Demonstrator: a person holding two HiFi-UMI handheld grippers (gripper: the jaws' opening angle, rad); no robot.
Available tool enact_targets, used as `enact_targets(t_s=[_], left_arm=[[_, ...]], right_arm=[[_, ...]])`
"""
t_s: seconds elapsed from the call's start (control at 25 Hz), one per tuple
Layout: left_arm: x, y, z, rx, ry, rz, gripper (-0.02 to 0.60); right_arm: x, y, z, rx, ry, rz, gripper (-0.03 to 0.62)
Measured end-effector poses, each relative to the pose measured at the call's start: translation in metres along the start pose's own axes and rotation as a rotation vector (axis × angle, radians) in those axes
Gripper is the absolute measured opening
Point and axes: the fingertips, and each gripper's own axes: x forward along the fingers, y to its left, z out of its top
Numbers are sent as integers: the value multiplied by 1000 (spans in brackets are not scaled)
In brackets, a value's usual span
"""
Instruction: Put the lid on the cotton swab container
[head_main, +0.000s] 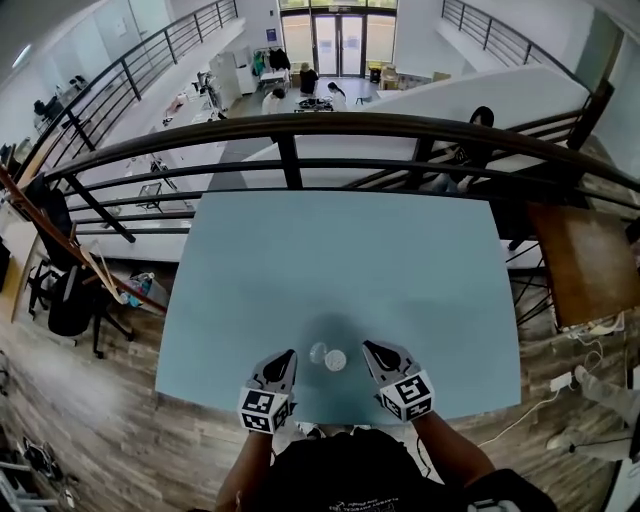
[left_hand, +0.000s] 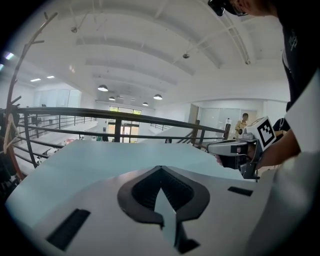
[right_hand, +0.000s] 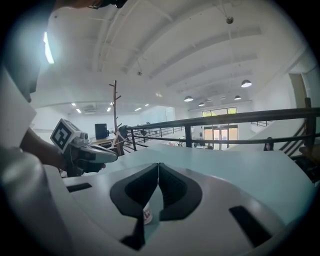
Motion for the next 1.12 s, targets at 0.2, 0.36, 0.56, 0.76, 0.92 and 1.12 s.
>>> enact_targets(t_s=[0.2,0.36,0.56,0.76,0.92,1.12], left_arm=[[10,3,-7,-3,5,-21,11],[12,2,-21,-34,65,-34,11],[18,8,-43,-27,64,-32,11],[20,18,-58,-40,94,-21,11],[23,29,-68,-35,113,-27,11],[29,29,-82,-1,145,-32,11]], right_arm=[[4,-2,-15,24,27,-19,18],[12,9,-40,51,95,-8,18],[16,16,-67,21,155,19,20],[23,23,-94,-8,216,47,71],[34,33,-112,-24,273,67,155],[48,42,-122,-5,277,91,242]])
